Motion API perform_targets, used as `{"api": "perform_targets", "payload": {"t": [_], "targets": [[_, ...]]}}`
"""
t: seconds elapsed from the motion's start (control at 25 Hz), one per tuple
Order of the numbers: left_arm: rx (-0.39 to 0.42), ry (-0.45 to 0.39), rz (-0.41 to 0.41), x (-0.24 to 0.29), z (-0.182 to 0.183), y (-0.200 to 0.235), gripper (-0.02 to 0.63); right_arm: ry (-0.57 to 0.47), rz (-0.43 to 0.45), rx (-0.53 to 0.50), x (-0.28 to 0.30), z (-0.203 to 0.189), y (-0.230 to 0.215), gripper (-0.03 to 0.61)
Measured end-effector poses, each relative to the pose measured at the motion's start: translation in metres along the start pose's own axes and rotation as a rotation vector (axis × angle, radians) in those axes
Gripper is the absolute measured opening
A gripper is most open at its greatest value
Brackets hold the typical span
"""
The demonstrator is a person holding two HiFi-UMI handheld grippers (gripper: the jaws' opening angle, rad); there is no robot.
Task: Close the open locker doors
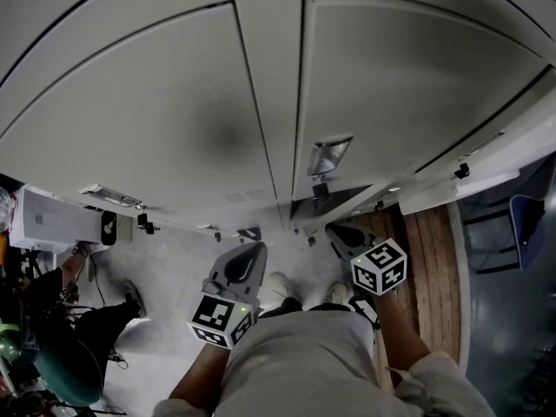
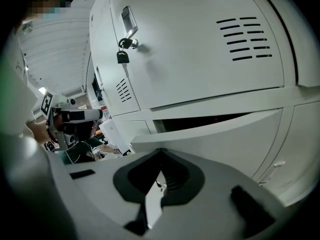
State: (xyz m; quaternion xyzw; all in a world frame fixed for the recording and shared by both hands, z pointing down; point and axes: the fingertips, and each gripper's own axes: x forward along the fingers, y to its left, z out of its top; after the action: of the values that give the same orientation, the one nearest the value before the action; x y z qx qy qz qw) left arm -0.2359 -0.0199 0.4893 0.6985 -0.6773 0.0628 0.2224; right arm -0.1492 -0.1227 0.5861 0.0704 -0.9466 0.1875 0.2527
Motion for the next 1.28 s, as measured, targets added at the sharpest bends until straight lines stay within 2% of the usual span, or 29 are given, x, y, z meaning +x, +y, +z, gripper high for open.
{"api": "perform_targets", "payload": {"t": [0.84, 1.28], "targets": [[-0.022, -0.035, 0.075, -0.021, 0.009, 0.038, 0.014, -0.002, -0.01, -0.01, 0.043, 0.029, -0.013, 0.028], [-0.035, -0.048, 0.084, -0.015, 0.014, 0.042, 0.014, 0.02, -0.004, -0.013, 0.051, 0.033, -0.023, 0.028]]}}
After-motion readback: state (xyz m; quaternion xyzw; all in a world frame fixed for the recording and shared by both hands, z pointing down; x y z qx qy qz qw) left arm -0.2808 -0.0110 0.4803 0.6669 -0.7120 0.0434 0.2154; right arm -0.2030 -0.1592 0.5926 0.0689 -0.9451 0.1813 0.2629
